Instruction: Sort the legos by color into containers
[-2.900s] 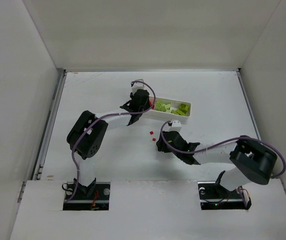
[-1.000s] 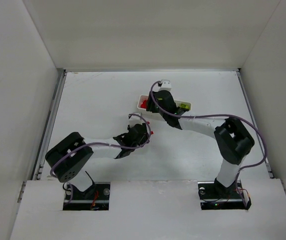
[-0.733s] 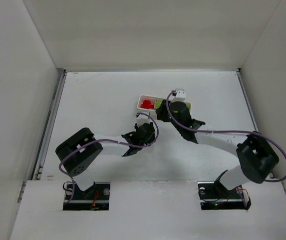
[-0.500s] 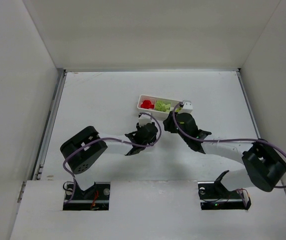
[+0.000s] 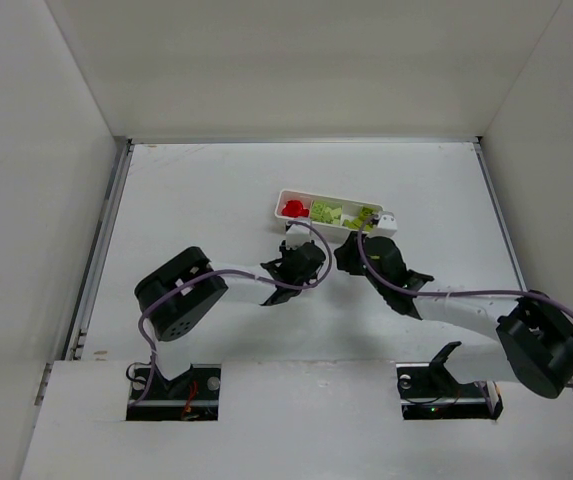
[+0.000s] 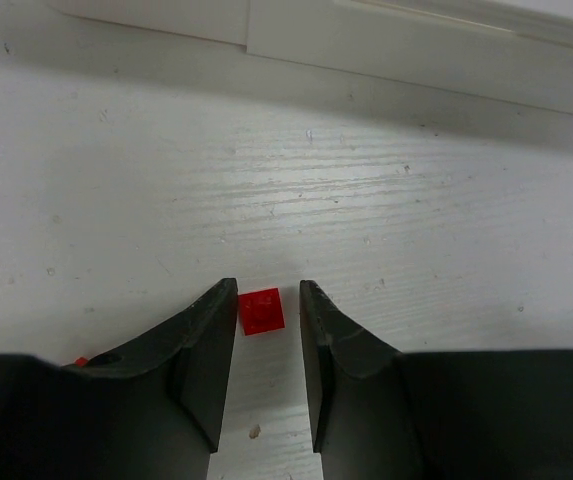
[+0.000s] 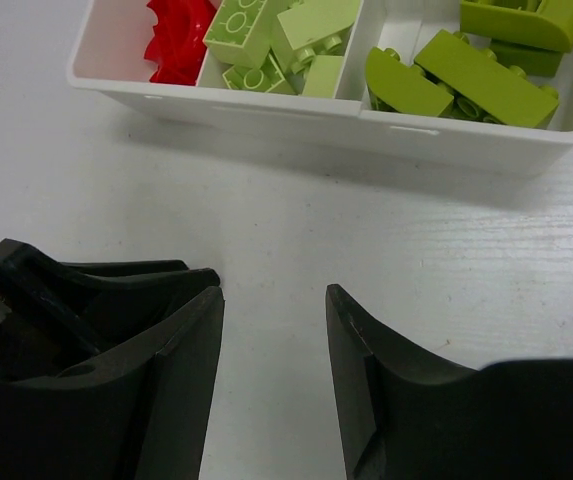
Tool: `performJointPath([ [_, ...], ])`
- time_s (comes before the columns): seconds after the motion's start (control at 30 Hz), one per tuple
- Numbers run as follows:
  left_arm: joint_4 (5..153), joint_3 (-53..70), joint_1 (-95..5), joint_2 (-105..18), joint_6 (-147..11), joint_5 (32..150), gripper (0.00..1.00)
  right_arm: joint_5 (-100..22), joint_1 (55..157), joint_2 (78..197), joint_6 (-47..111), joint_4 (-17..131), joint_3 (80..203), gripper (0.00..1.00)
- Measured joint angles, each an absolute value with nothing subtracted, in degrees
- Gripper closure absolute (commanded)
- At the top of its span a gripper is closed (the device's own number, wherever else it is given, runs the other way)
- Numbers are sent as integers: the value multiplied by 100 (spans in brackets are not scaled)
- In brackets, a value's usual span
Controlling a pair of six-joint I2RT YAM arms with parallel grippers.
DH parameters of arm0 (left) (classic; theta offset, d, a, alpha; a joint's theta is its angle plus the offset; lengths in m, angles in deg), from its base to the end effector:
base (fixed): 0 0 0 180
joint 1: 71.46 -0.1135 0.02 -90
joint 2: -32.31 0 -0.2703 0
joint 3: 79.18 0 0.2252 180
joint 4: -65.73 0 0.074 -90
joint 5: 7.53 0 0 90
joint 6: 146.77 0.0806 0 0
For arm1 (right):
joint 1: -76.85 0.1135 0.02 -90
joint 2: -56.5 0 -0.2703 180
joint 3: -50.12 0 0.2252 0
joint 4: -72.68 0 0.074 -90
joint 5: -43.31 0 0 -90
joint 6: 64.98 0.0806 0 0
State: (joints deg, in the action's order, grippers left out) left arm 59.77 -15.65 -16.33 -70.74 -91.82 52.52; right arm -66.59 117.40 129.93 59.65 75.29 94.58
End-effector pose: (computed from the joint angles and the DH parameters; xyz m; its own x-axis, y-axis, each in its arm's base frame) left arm 0.2472 -0.2843 0.1540 -0.5304 -0.1092 -0.8407 0.2058 0.9454 -0.2526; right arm 0.2261 0.1574 0.1970 -0.4933 0.2812 -0.8232 -0.1206 0.9151 0.3848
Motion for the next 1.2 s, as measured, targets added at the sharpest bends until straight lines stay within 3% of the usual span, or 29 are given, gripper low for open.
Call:
performJointPath([
  [0.53,6349,-1358,-1469,-7196,-8980,4891,73,-6654,11511,12523,6002,7588,9194,49],
  [0.8,6410,-1334,-1382,-7233,-8919,4684,86,-6654,11506,12392,6065,7604,9122,49],
  [1.2,6797,-1257,-1788,-6392,-8698,5265,87,-6659,11519,12140,6273,7617,8748,49],
])
